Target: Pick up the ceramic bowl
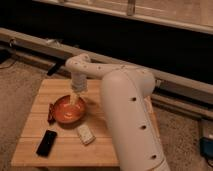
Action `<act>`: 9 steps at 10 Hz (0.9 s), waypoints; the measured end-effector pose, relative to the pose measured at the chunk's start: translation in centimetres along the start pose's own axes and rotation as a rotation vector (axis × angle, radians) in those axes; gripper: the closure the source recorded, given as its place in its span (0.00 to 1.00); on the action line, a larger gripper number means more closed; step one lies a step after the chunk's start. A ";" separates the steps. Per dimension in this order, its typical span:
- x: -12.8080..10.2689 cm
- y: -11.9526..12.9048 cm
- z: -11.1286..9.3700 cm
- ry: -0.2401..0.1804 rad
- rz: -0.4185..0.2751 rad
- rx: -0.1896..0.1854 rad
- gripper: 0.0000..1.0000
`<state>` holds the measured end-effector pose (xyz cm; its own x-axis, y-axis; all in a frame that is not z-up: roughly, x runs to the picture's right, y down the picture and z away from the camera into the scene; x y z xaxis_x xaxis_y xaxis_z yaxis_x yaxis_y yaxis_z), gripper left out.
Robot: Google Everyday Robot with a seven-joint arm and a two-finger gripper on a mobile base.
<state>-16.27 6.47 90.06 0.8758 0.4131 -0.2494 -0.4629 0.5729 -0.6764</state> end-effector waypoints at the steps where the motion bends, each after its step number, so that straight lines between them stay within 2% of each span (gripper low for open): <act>1: -0.2 -0.2 0.7 0.008 0.001 -0.009 0.20; 4: -0.3 -0.6 2.0 0.026 0.002 -0.036 0.20; 9: -1.1 0.1 3.1 0.052 -0.019 -0.072 0.22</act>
<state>-17.65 8.29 92.45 0.8913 0.3642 -0.2701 -0.4364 0.5270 -0.7293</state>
